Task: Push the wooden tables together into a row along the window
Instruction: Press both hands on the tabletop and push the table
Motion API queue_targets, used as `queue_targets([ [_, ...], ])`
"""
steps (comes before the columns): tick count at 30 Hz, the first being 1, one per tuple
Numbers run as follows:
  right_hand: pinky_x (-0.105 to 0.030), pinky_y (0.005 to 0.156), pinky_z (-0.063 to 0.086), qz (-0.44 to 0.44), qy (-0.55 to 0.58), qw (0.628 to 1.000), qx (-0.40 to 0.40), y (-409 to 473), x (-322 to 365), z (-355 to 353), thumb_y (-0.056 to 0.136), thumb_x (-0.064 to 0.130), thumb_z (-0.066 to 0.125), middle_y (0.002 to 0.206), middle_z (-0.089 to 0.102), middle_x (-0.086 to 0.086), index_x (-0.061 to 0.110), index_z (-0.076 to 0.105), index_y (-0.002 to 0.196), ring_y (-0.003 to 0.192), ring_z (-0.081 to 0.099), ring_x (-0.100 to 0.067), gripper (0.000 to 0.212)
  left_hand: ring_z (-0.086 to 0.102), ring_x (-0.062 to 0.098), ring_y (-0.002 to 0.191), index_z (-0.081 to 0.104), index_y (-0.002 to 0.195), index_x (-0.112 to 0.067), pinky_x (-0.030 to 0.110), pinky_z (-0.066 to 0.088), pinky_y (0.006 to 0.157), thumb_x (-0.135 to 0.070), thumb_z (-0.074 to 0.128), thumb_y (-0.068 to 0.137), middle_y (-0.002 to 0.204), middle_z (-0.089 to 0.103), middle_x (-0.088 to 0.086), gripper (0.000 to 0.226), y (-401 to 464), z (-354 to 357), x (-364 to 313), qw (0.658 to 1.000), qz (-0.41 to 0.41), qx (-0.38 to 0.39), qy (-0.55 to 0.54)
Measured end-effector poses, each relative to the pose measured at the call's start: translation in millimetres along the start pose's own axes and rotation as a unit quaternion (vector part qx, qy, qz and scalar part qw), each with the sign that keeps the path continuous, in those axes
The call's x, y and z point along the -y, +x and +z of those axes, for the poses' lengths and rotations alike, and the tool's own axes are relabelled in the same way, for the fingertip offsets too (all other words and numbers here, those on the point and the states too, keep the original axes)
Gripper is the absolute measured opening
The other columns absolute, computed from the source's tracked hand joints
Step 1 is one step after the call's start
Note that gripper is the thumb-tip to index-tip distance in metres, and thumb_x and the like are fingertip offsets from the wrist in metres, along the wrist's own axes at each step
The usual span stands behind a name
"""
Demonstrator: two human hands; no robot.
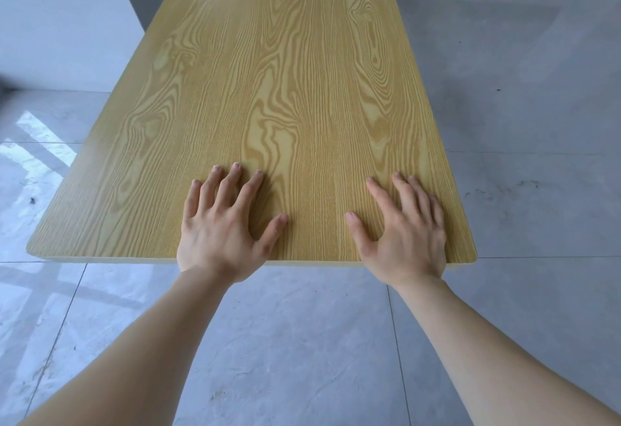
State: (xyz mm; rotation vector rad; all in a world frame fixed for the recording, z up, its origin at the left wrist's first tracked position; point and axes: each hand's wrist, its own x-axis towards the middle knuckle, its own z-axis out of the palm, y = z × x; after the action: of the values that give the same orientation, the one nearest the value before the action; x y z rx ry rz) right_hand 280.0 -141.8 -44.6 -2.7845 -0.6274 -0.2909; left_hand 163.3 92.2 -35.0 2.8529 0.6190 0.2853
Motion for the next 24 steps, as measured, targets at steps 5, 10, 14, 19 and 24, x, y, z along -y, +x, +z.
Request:
queue_targets([
  [5,-0.055,0.124,0.021,0.001,-0.003,1.0,-0.006,40.8,-1.2,12.0,0.092,0.075,0.037,0.161,0.043,-0.007,0.034,0.052,0.15,0.154,0.029,-0.03,0.073,0.012,0.026,0.158,0.035,0.157,-0.034,0.049,0.006,0.128,-0.082,0.028,0.09,0.167,0.031,0.002,0.082,41.3,7.4,3.9,1.0,0.002,-0.006,0.002],
  [10,-0.055,0.124,0.022,-0.001,-0.001,1.0,-0.017,74.4,-1.7,22.7,0.091,0.075,0.037,0.16,0.045,-0.006,0.034,0.053,0.15,0.153,0.03,-0.029,0.073,0.014,0.027,0.158,0.037,0.156,-0.034,0.05,0.008,0.128,-0.082,0.028,0.09,0.166,0.033,0.003,0.082,74.8,14.2,5.1,1.0,0.002,-0.015,0.0],
  [14,-0.055,0.124,0.023,-0.005,-0.002,1.0,-0.017,86.0,-6.8,26.8,0.091,0.075,0.038,0.159,0.045,-0.005,0.034,0.053,0.149,0.153,0.031,-0.029,0.072,0.016,0.029,0.157,0.039,0.156,-0.032,0.051,0.008,0.128,-0.082,0.028,0.09,0.166,0.034,0.005,0.083,84.1,19.5,2.2,1.0,0.001,-0.014,-0.001],
  [19,-0.055,0.124,0.023,-0.005,-0.003,1.0,-0.013,87.3,-7.9,27.2,0.092,0.074,0.039,0.159,0.045,-0.006,0.034,0.053,0.149,0.153,0.031,-0.029,0.071,0.014,0.029,0.158,0.038,0.156,-0.032,0.051,0.008,0.128,-0.082,0.027,0.09,0.166,0.033,0.005,0.084,84.9,20.6,1.9,1.0,0.0,-0.012,0.0],
  [24,-0.055,0.124,0.022,-0.006,0.0,1.0,-0.012,87.1,-9.2,27.4,0.092,0.074,0.038,0.16,0.044,-0.006,0.034,0.052,0.15,0.153,0.03,-0.03,0.072,0.017,0.028,0.157,0.039,0.155,-0.033,0.05,0.009,0.128,-0.081,0.03,0.09,0.165,0.035,0.004,0.082,84.6,21.3,1.5,1.0,-0.001,-0.017,-0.002],
])
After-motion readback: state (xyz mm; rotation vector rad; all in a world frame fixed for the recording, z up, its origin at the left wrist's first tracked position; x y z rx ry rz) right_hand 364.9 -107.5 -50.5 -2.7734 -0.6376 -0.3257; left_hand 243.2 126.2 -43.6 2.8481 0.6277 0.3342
